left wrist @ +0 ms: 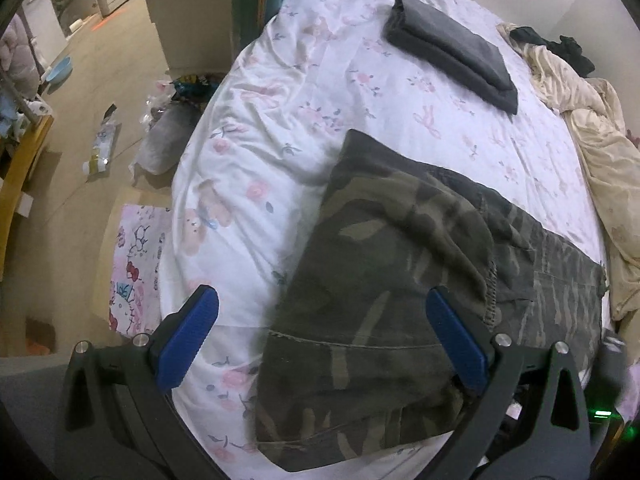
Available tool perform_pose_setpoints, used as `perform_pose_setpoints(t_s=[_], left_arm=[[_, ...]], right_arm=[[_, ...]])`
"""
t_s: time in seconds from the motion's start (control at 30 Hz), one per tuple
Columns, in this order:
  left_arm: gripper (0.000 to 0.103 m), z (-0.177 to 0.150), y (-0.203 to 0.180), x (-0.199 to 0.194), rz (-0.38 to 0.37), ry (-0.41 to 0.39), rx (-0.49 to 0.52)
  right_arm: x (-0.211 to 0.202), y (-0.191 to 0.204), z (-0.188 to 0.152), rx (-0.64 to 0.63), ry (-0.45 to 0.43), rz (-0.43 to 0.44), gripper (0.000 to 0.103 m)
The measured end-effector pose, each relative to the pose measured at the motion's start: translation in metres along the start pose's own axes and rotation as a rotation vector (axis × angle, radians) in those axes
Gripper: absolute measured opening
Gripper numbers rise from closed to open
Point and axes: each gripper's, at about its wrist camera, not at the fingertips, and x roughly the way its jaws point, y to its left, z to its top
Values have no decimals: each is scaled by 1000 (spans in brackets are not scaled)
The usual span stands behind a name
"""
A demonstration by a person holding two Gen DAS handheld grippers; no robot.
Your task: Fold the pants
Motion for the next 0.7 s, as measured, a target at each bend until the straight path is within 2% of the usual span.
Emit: perform_pose_setpoints(t_s=[0.03,0.1,0.13,0.17,0.23,0.3,0.37,0.43,0.5,0.6,0.63,0.7], left_arm=[[102,-1,-3,0,-7,-2,9],[102,-3,-10,-1,-20,-10,28],[102,-4,-15,0,-25,-13,40],[102,-5,-21,1,-28,-14,54],[102,-5,-34,8,-40,-16,71],[102,-5,-44,16,-28,-33,60],[102,-8,-51,27,-49,-34,46],[102,-15,-58,39,-61,-12,38],[102,-22,-66,49,-59,23,57],[102,-24,-78,55,-5,10,96],[102,-24,-81,56,-2,5,101],[102,-22,-85,57,-4,-8,119]], right_arm=[[-13,-6,-5,37,-28,19,28],[-40,-26,-22,176,-86,102,53],[-50,-39,-39,289,-114,150,80],[-54,-49,-55,390,-136,192,91],[-48,-64,-90,571,-132,285,91],[-27,-76,-118,736,-75,381,91],[-2,-89,-135,834,-24,408,91],[3,-103,-138,859,-46,391,90],[-2,-126,-137,921,-113,394,90],[-29,-169,-132,949,-257,225,89],[-37,-185,-135,978,-296,192,89],[-54,-239,-147,1148,-395,158,84]])
